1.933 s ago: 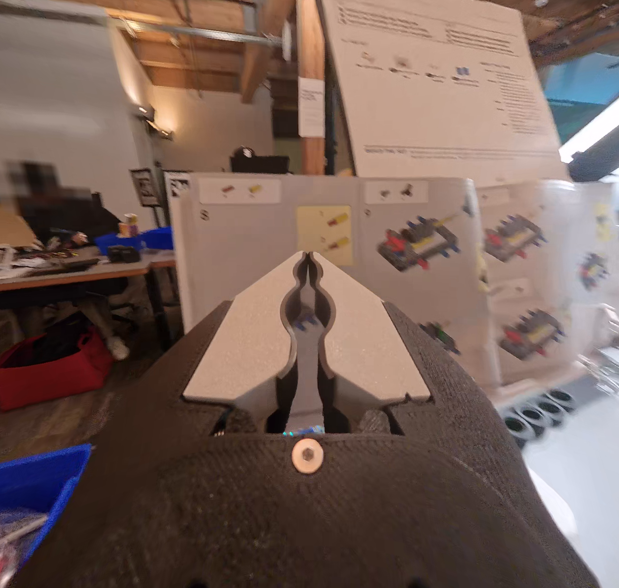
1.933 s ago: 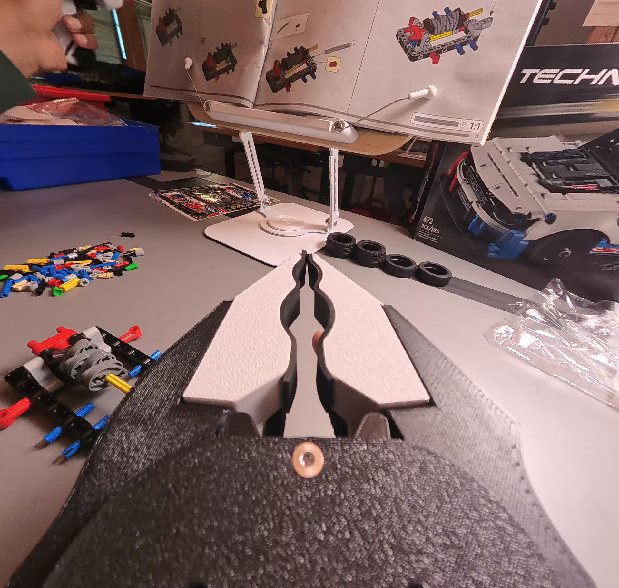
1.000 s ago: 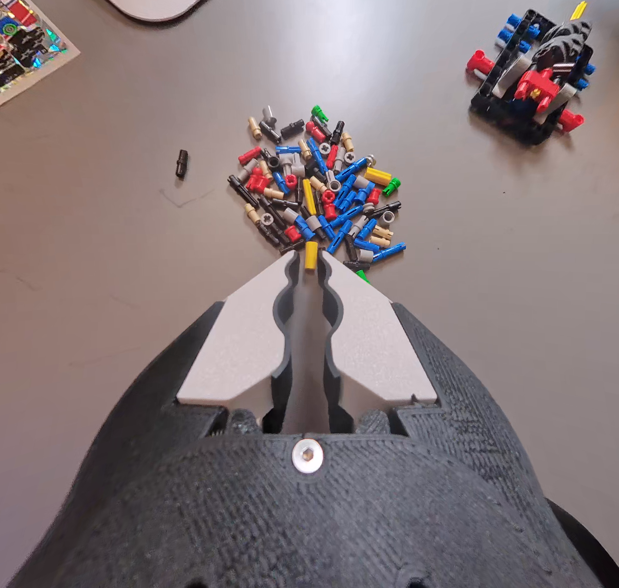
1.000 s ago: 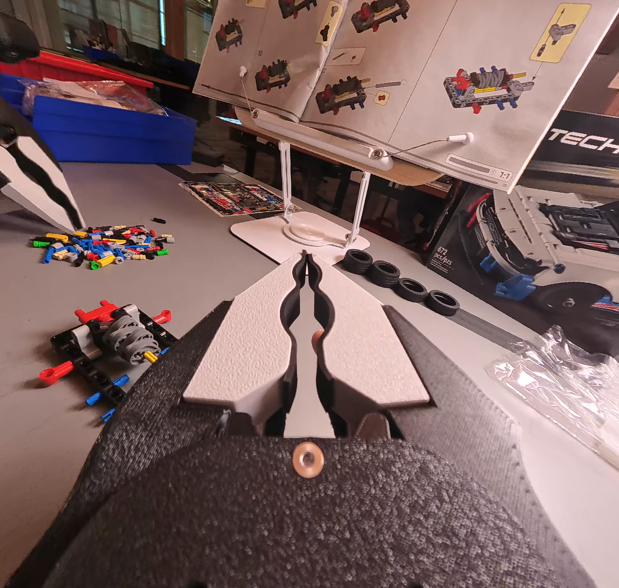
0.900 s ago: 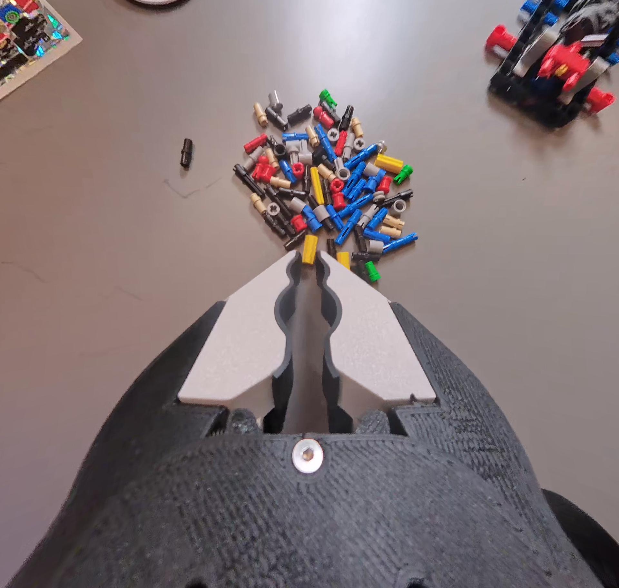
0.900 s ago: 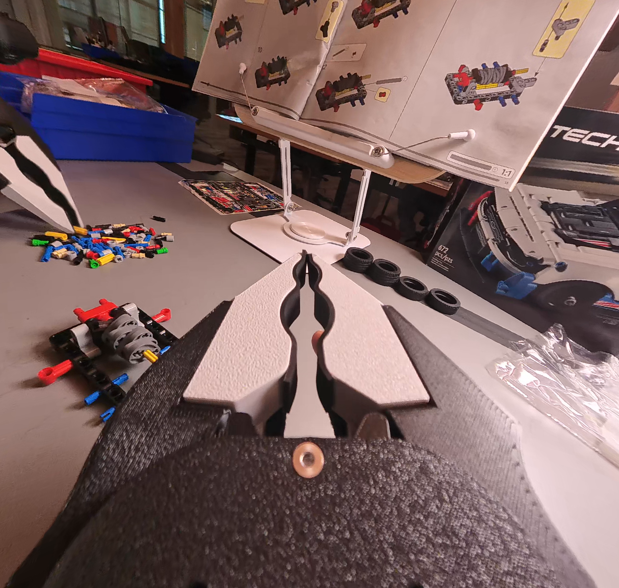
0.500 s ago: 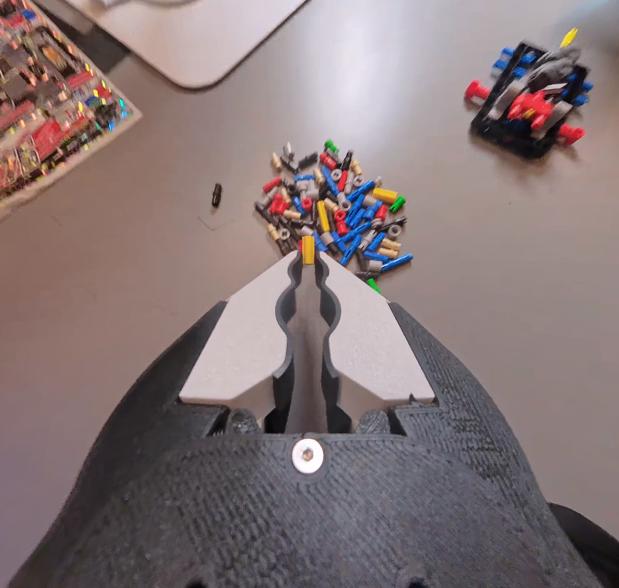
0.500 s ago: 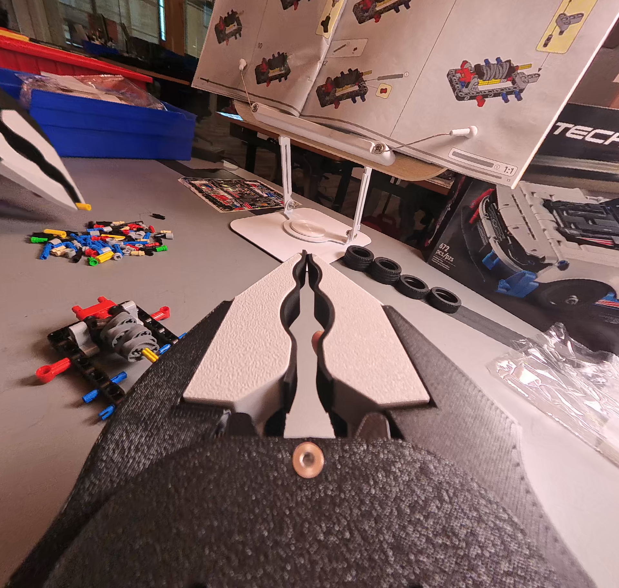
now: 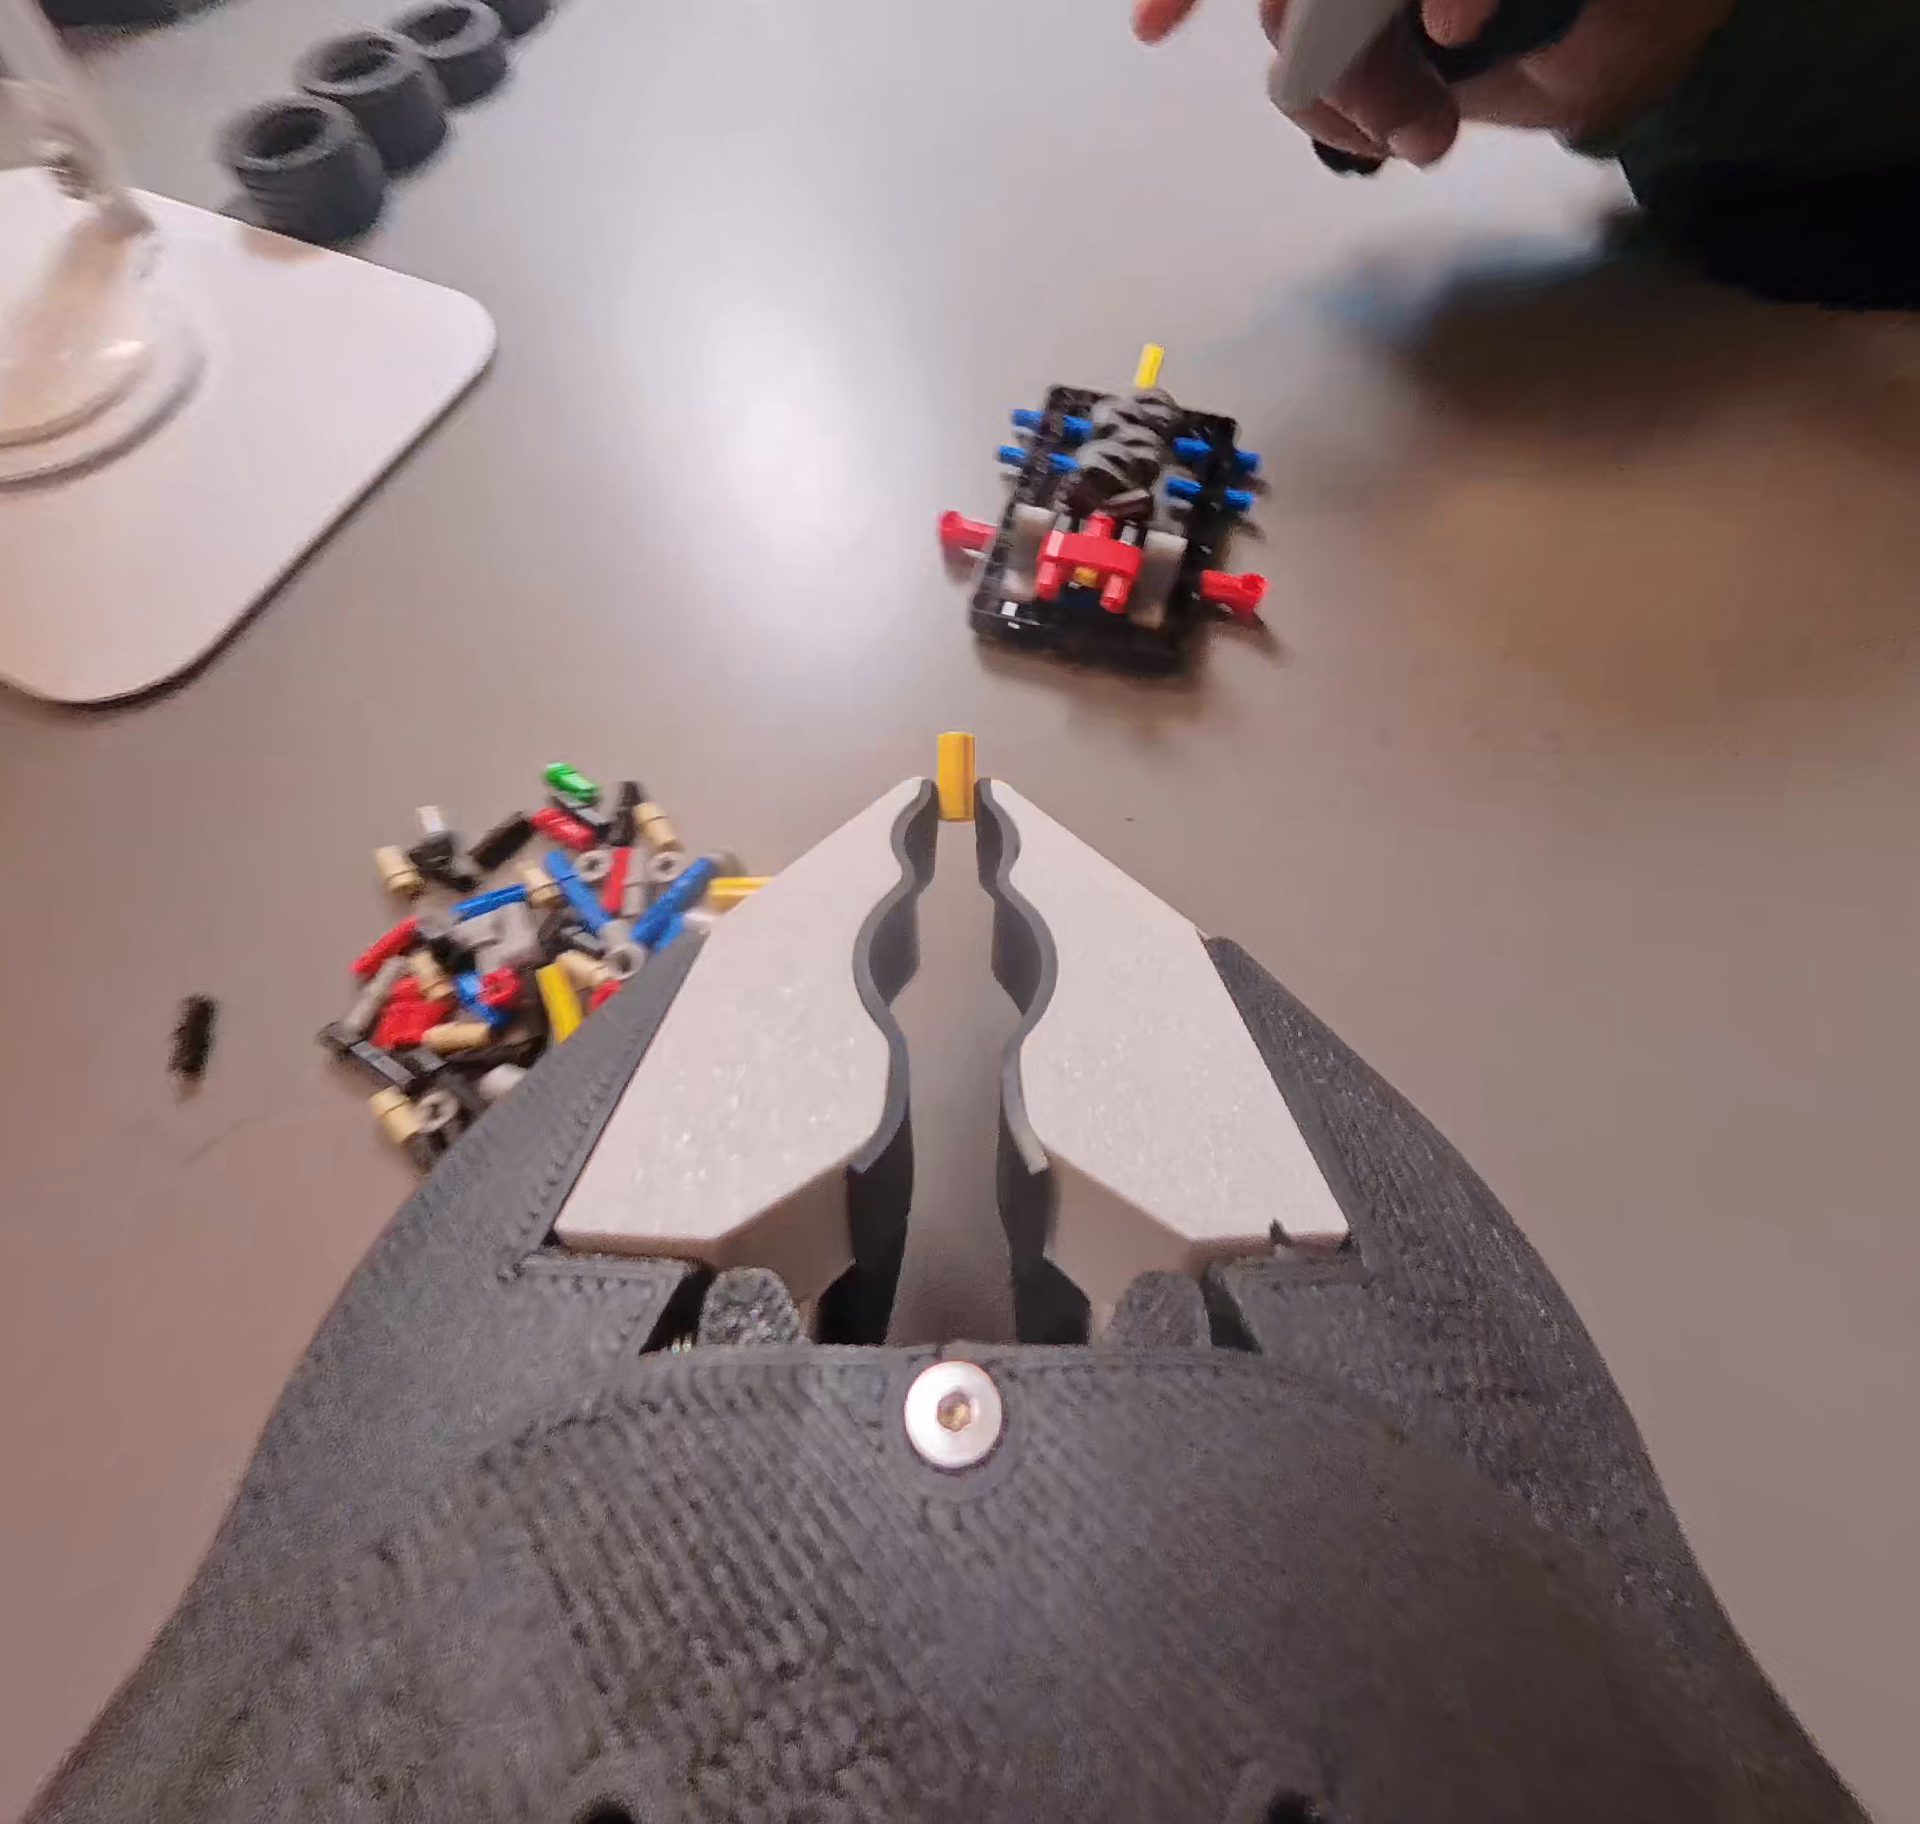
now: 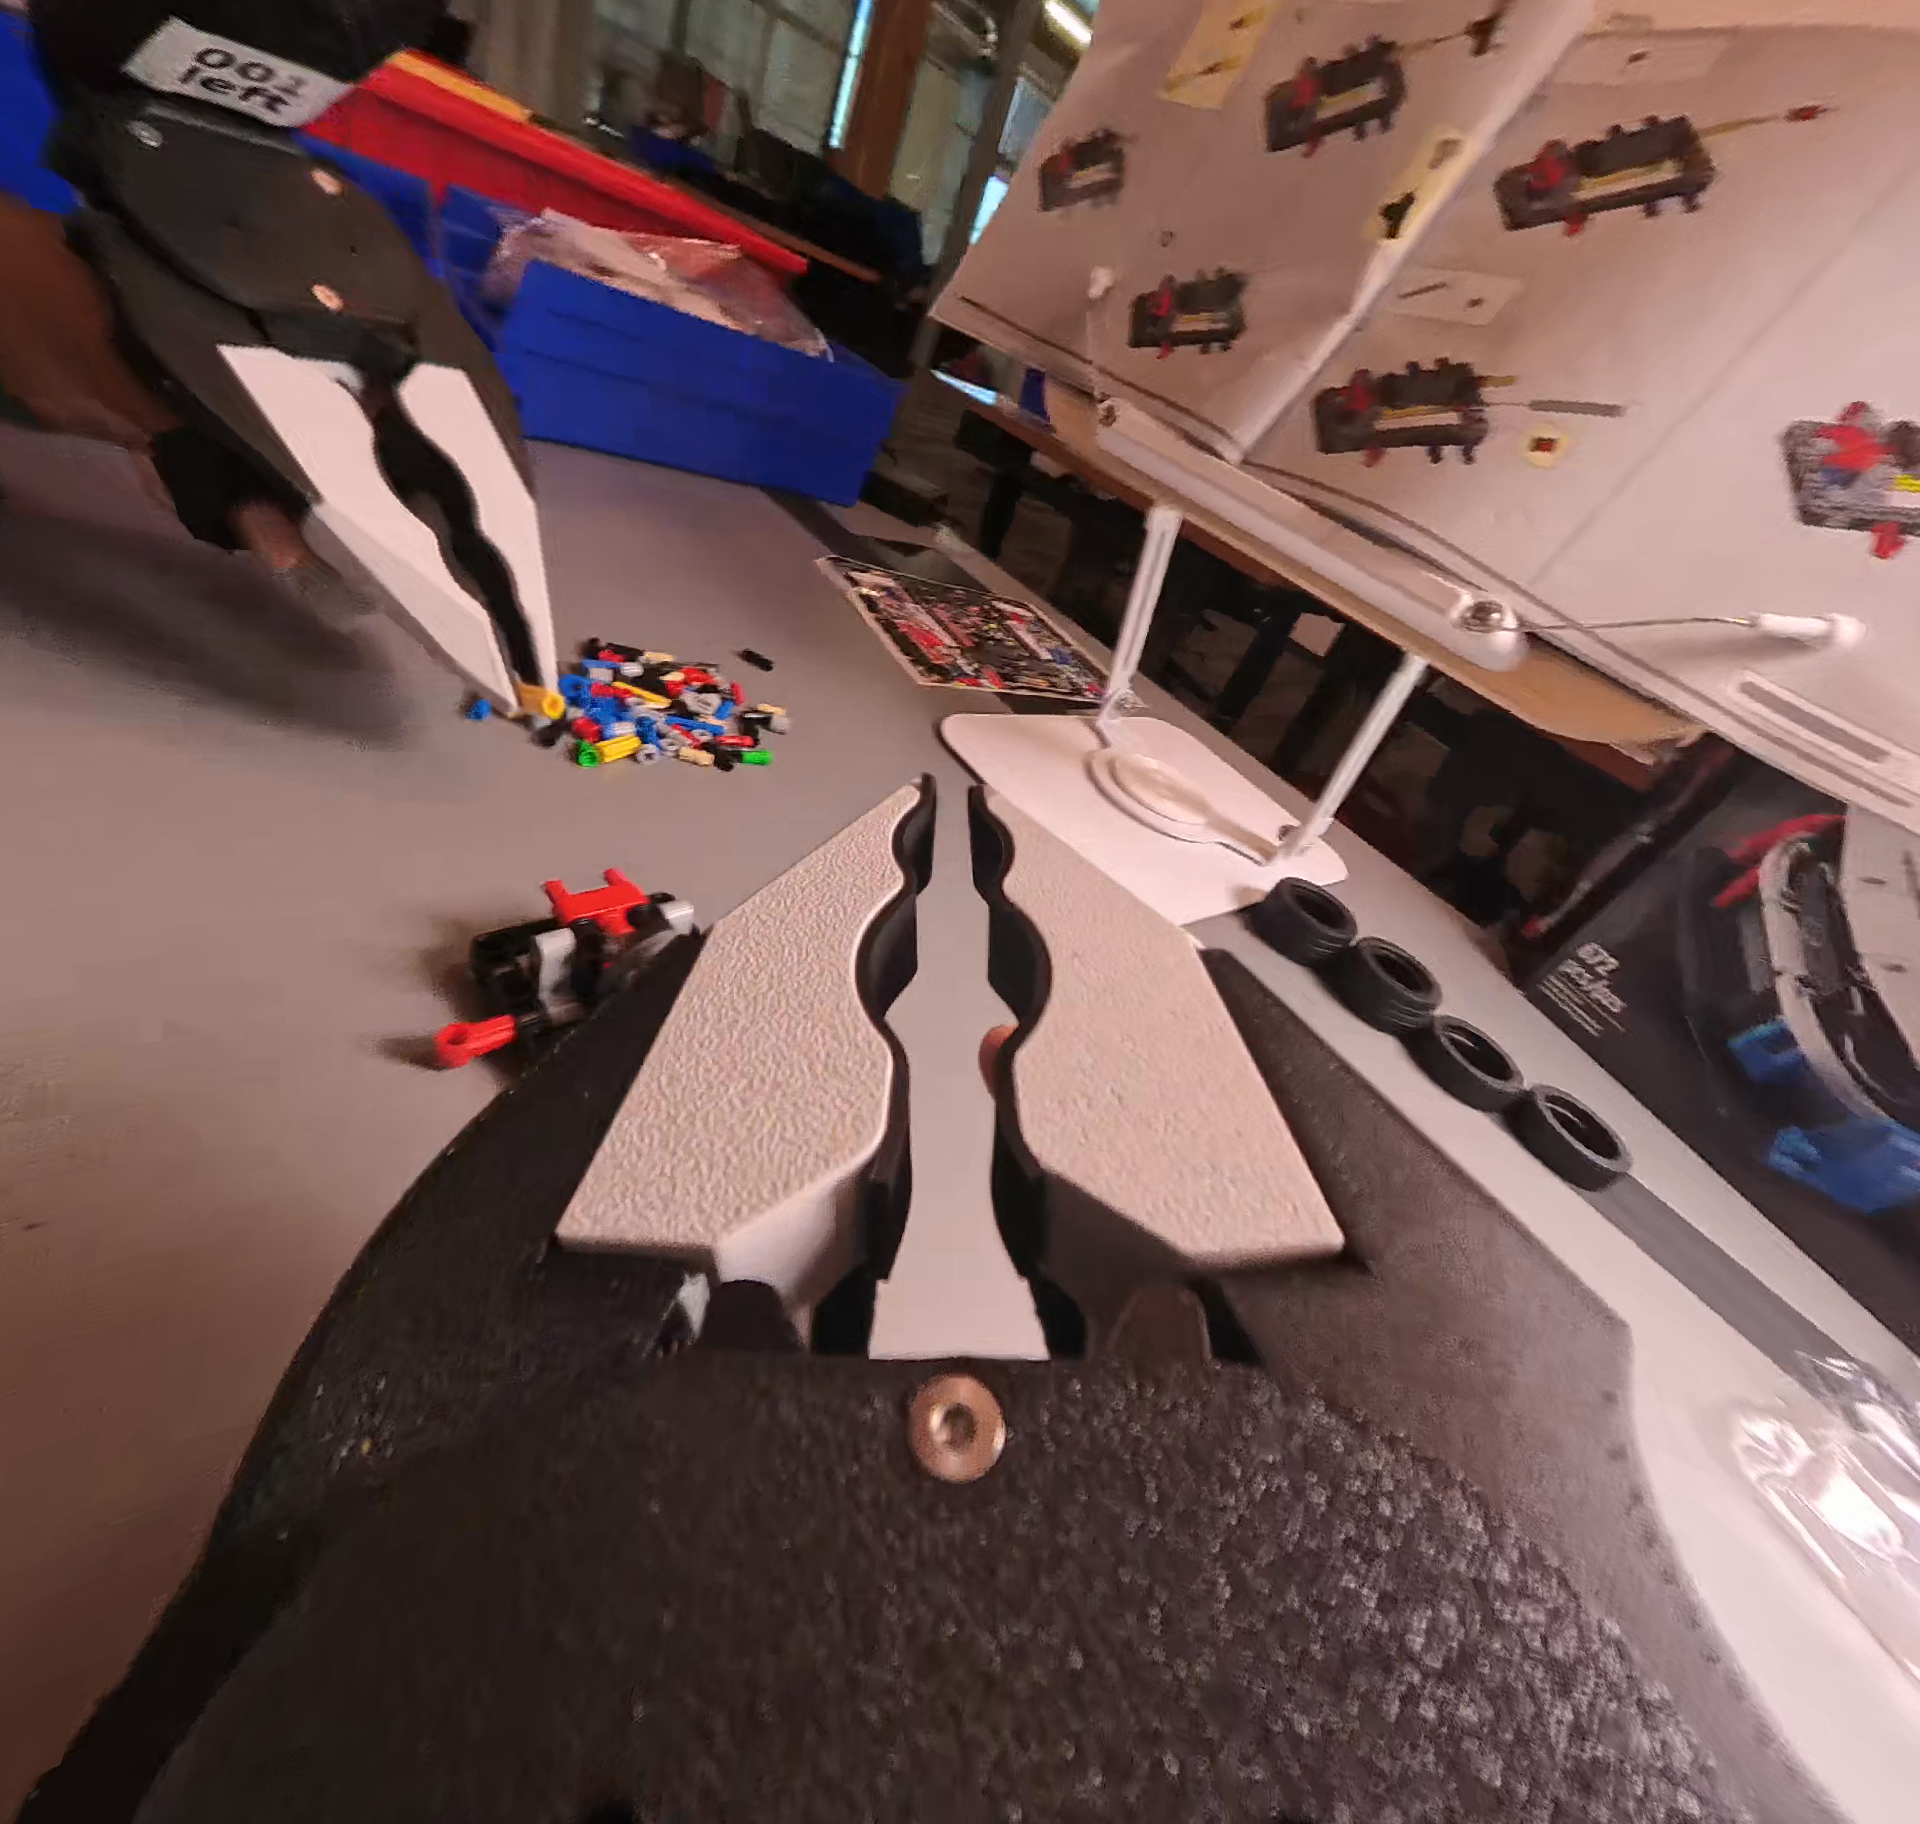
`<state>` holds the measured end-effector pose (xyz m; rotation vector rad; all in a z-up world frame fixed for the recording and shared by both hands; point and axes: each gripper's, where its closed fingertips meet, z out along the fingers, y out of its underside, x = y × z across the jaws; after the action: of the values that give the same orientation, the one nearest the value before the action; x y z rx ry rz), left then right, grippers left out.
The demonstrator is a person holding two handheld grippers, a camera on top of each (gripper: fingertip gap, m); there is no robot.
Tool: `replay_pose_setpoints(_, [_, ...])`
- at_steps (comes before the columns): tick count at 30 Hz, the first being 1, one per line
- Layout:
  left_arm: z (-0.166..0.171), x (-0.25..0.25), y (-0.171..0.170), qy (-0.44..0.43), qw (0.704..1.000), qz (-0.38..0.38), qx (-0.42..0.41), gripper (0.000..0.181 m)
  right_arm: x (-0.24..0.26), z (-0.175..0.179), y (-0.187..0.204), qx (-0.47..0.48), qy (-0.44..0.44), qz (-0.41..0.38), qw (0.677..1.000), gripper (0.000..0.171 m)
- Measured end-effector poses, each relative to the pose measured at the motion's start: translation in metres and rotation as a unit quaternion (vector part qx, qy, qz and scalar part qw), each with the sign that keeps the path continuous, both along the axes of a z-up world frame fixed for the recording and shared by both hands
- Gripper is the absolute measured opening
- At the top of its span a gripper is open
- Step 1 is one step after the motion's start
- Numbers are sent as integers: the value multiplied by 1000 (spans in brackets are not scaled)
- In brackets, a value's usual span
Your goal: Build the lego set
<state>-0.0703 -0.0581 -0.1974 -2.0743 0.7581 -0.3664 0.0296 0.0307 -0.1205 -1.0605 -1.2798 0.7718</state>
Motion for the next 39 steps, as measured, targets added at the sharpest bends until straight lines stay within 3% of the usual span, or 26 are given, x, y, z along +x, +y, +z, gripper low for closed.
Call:
replay_pose_setpoints(1, [-6, 7, -2, 12, 1000, -12, -7, 6, -2, 0, -6, 2, -1, 10, 1000, 4])
replay_pose_setpoints(7, [-31, 39, -14, 70, 994, -72, -36, 6, -3, 1, -17, 12, -11, 25, 1000, 4])
replay_pose_setpoints(12, [-33, 43, -14, 66, 993, -82, -51, 12, 1, 0, -11, 12, -14, 18, 1000, 4])
replay_pose_setpoints(15, [-14, 21, -12, 52, 996, -58, -37, 28, 4, 2, -4, 15, -16, 1, 1000, 3])
replay_pose_setpoints(19, [16, -55, -16, 36, 999, 26, -32, 22, 9, 6, 7, 8, -8, -19, 1000, 2])
replay_pose_setpoints(23, [5, -100, -26, 40, 995, 73, -52, 13, 9, 3, 12, -11, -5, -22, 1000, 2])
replay_pose_setpoints(31, [-26, -101, -27, 45, 990, 81, -110, 7, 7, -5, 13, -14, -15, -26, 999, 1])
replay_pose_setpoints(39, [-23, -108, -26, 59, 989, 91, -98, 5, 8, -6, 15, -13, -16, -28, 999, 0])
